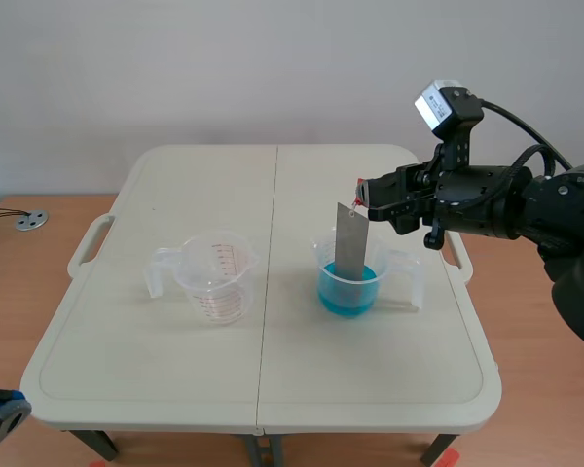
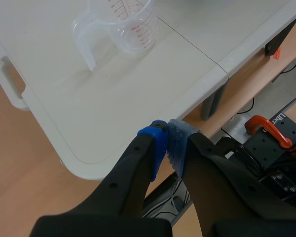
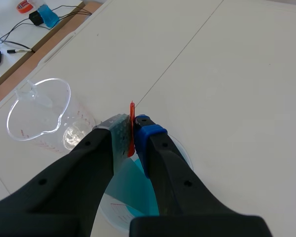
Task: Hold the metal plate by the orange handle, dip it into the blue solution, take it out and point at it, then put the plate back in the beaker on the left.
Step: 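Hold the plate still in the solution, then raise the plate and point at it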
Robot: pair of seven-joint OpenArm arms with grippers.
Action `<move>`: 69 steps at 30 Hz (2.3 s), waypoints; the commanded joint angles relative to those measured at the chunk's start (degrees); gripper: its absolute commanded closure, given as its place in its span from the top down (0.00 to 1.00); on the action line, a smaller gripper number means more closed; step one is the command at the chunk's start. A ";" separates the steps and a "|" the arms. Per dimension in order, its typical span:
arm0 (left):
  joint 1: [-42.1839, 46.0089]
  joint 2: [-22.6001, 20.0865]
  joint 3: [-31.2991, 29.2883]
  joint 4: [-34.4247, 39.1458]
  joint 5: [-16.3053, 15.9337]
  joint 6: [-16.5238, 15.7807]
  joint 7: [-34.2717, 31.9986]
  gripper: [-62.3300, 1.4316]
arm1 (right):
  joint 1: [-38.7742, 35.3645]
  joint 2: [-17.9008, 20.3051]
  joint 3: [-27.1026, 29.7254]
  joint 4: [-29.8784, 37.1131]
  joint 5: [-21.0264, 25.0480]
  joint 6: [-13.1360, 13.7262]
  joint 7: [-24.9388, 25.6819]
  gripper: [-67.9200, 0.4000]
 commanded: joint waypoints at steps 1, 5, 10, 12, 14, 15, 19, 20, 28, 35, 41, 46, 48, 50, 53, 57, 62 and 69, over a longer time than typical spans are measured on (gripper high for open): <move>-0.17 0.26 -0.13 0.50 -0.39 -0.13 -0.74 0.05 | 1.31 0.00 0.15 0.04 0.02 0.46 -0.02 0.02; -0.17 0.26 -0.13 0.50 -0.39 -0.13 -0.76 0.05 | 1.29 0.20 0.26 0.09 2.05 0.46 -0.52 0.02; -0.17 0.26 -0.13 0.50 -0.39 -0.13 -0.76 0.05 | 1.29 0.35 0.33 2.21 6.08 0.46 -2.80 0.02; -0.17 0.26 -0.13 0.50 -0.39 -0.13 -0.76 0.05 | 1.29 0.46 0.33 3.74 7.67 0.46 -3.78 0.02; -0.17 0.26 -0.13 0.50 -0.39 -0.13 -0.76 0.05 | 1.29 0.48 0.33 5.57 9.18 0.46 -5.31 0.02; -0.17 0.26 -0.13 0.50 -0.39 -0.13 -0.76 0.05 | 1.27 0.48 0.33 6.51 9.94 0.46 -6.14 0.02; -0.17 0.26 -0.13 0.50 -0.39 -0.13 -0.76 0.05 | 1.27 0.48 0.46 10.16 13.31 0.46 -9.66 0.02; -0.20 0.26 -0.13 0.50 -0.39 -0.13 -0.79 0.05 | 1.27 0.48 0.79 11.06 14.14 0.46 -10.58 0.02; -0.33 0.26 -0.09 0.50 -0.37 -0.15 -1.84 0.05 | 1.14 0.48 3.85 17.88 22.67 0.46 -17.88 0.03; -4.98 0.24 0.24 0.50 -0.39 -0.15 -3.58 0.05 | 1.14 0.48 6.12 23.19 30.29 0.46 -23.19 0.03; -15.72 0.11 3.74 0.50 -0.39 -0.17 -0.42 0.05 | 1.16 0.48 7.10 26.25 33.55 0.46 -24.63 0.03; -25.90 0.13 9.44 0.11 -0.39 -0.37 5.33 0.05 | 1.16 0.48 7.08 28.24 34.86 0.46 -24.57 0.03; -29.86 0.15 12.02 -0.74 -0.39 -0.55 6.86 0.05 | 1.16 0.48 7.08 29.00 35.30 0.46 -24.57 0.03; -33.75 0.15 14.67 -2.10 -0.39 -0.55 7.98 0.05 | 1.16 0.48 7.10 29.66 35.71 0.46 -24.57 0.03; -39.28 0.52 18.49 -4.68 -0.39 -0.57 9.68 0.05 | 1.16 0.46 7.61 30.69 35.91 0.46 -24.55 0.03; -45.97 2.43 22.77 -8.94 -0.31 -0.61 11.13 0.05 | 1.16 0.46 8.50 31.50 36.09 0.46 -24.55 0.03; -53.00 5.14 27.08 -14.53 -0.20 -2.29 11.76 0.05 | 1.16 0.46 8.70 31.50 36.06 0.46 -24.55 0.03; -60.19 7.91 33.33 -20.11 -0.09 -3.61 12.09 0.05 | 1.16 0.46 8.70 31.50 36.06 0.46 -24.55 0.03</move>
